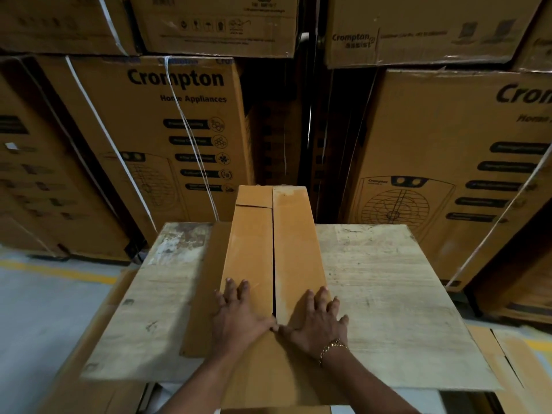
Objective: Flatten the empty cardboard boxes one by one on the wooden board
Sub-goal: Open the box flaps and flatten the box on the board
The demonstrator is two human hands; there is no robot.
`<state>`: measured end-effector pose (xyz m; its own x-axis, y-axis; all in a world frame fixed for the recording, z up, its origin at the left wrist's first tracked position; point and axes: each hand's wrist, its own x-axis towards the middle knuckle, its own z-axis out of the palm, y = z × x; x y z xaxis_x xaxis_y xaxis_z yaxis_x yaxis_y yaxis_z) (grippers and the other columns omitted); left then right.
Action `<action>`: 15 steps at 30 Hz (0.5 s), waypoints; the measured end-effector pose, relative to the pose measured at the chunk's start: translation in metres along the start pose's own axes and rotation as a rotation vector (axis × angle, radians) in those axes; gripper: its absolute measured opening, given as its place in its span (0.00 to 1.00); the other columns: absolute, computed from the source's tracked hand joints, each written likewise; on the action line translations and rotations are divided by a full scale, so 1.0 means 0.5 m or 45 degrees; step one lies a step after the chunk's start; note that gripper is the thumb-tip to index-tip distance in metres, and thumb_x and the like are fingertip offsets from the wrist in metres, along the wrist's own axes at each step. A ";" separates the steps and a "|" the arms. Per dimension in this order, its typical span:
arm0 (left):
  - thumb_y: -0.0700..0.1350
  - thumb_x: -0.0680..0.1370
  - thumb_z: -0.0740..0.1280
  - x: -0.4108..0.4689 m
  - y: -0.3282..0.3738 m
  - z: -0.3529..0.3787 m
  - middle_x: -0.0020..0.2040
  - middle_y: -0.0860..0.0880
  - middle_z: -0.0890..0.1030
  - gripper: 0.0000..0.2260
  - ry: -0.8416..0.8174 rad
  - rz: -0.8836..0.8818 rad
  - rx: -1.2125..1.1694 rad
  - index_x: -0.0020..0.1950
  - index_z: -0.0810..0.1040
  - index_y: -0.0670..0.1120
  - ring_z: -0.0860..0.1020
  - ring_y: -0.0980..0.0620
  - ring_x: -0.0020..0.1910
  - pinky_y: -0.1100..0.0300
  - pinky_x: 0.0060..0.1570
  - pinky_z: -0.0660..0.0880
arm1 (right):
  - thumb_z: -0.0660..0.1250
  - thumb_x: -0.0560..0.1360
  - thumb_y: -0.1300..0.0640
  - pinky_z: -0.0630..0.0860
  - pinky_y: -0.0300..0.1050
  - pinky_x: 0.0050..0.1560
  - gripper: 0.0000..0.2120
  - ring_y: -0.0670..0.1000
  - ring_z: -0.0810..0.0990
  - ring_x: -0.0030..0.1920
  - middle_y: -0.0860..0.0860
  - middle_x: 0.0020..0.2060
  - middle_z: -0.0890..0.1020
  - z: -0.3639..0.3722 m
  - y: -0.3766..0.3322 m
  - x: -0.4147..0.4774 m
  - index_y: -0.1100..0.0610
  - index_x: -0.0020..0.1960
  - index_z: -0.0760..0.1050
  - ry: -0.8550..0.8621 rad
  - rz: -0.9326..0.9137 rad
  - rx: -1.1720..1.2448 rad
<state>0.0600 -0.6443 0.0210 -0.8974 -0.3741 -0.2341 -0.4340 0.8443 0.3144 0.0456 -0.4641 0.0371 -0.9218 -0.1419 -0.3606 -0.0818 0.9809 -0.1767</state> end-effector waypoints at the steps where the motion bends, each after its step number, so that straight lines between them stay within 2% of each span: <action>1: 0.72 0.64 0.61 -0.003 -0.011 -0.005 0.82 0.48 0.49 0.48 0.057 0.023 -0.111 0.80 0.54 0.54 0.54 0.39 0.78 0.44 0.70 0.63 | 0.49 0.59 0.15 0.56 0.68 0.72 0.63 0.66 0.42 0.78 0.58 0.79 0.37 0.004 0.006 0.002 0.54 0.80 0.37 0.001 0.003 0.045; 4: 0.68 0.67 0.59 -0.010 -0.033 -0.020 0.75 0.50 0.68 0.37 0.216 0.069 -0.333 0.74 0.68 0.55 0.69 0.43 0.70 0.49 0.64 0.68 | 0.51 0.57 0.15 0.65 0.64 0.70 0.65 0.66 0.43 0.78 0.56 0.79 0.36 0.012 0.012 0.004 0.53 0.80 0.36 0.018 0.000 0.132; 7: 0.69 0.70 0.53 -0.019 -0.059 -0.002 0.74 0.53 0.71 0.33 0.343 0.165 -0.330 0.69 0.76 0.54 0.74 0.47 0.68 0.51 0.62 0.72 | 0.44 0.58 0.14 0.69 0.62 0.67 0.64 0.66 0.45 0.78 0.58 0.79 0.39 0.018 0.016 0.002 0.55 0.80 0.36 0.064 -0.023 0.023; 11: 0.67 0.77 0.50 -0.021 -0.077 0.004 0.67 0.53 0.79 0.30 0.503 0.303 -0.324 0.65 0.80 0.52 0.79 0.50 0.62 0.55 0.56 0.76 | 0.39 0.61 0.14 0.61 0.69 0.69 0.63 0.68 0.46 0.77 0.63 0.79 0.42 0.016 0.015 -0.001 0.59 0.79 0.36 0.094 -0.072 -0.162; 13: 0.65 0.79 0.50 -0.024 -0.071 -0.003 0.64 0.52 0.81 0.28 0.579 0.341 -0.349 0.64 0.81 0.51 0.81 0.48 0.58 0.55 0.51 0.77 | 0.41 0.59 0.14 0.58 0.71 0.69 0.65 0.69 0.45 0.77 0.64 0.78 0.42 0.007 0.003 0.004 0.60 0.79 0.36 0.071 -0.047 -0.183; 15: 0.63 0.80 0.50 -0.027 -0.068 -0.002 0.62 0.49 0.82 0.28 0.613 0.358 -0.356 0.63 0.81 0.49 0.83 0.45 0.54 0.53 0.47 0.78 | 0.47 0.59 0.14 0.59 0.71 0.68 0.67 0.70 0.44 0.77 0.64 0.78 0.40 -0.002 -0.016 0.016 0.60 0.79 0.35 0.010 -0.005 -0.159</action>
<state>0.0866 -0.6682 0.0142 -0.8876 -0.3382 0.3127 -0.1223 0.8276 0.5479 0.0388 -0.4729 0.0364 -0.9243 -0.1455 -0.3529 -0.1318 0.9893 -0.0625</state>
